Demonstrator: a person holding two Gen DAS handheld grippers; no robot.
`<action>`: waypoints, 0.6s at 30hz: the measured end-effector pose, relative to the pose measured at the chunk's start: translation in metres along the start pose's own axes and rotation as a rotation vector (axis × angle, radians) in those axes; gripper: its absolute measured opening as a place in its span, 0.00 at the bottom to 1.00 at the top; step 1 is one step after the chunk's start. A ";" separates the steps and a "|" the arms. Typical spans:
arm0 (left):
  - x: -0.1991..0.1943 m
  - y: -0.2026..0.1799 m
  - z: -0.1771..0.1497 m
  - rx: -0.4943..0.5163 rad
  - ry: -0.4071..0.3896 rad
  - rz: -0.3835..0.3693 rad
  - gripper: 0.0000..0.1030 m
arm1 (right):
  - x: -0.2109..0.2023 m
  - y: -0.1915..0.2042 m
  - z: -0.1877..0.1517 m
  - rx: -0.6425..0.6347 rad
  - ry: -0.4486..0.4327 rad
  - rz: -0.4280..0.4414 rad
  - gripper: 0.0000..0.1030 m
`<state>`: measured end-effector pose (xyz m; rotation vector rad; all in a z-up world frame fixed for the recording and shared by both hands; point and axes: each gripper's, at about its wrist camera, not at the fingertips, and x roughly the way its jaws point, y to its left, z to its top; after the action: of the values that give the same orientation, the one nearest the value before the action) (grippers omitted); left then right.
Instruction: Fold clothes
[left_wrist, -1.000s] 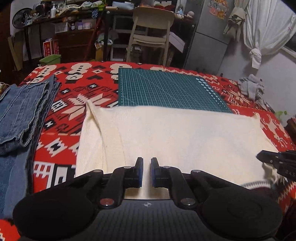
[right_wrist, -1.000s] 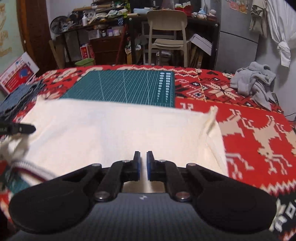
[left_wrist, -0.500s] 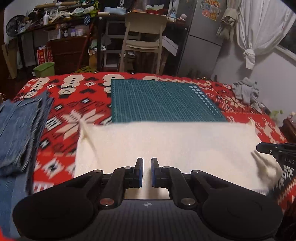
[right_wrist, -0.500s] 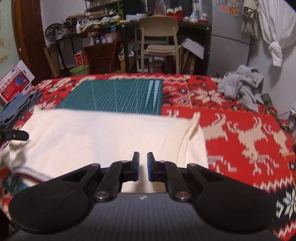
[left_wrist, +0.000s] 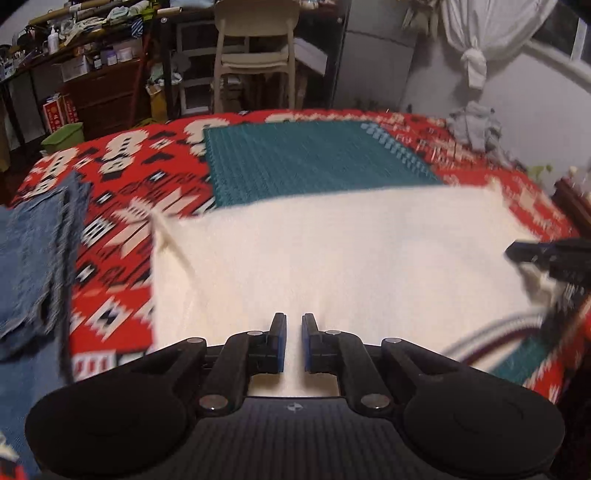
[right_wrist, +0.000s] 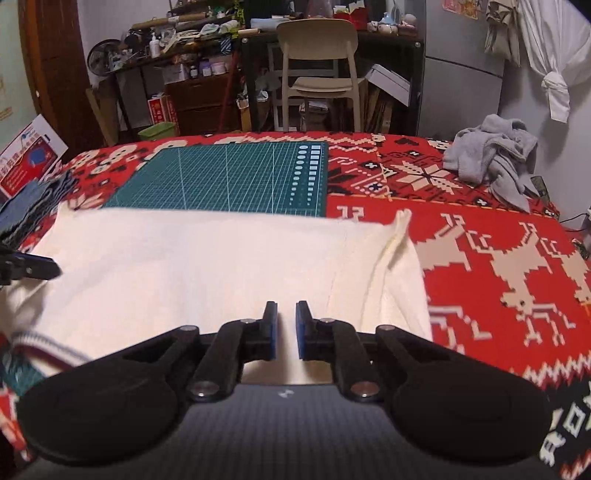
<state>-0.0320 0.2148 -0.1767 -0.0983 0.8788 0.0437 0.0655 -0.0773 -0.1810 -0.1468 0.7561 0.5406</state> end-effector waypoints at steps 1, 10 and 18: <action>-0.003 0.001 -0.003 0.001 0.003 0.000 0.09 | -0.004 0.000 -0.003 -0.004 0.001 0.000 0.10; -0.016 -0.010 0.004 -0.023 -0.084 -0.083 0.09 | -0.031 0.007 -0.007 -0.003 -0.030 0.034 0.12; -0.005 -0.011 -0.010 -0.013 -0.005 -0.051 0.09 | -0.016 0.015 -0.018 -0.023 0.011 0.044 0.11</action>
<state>-0.0422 0.2033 -0.1782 -0.1327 0.8711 0.0015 0.0369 -0.0765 -0.1819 -0.1548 0.7655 0.5904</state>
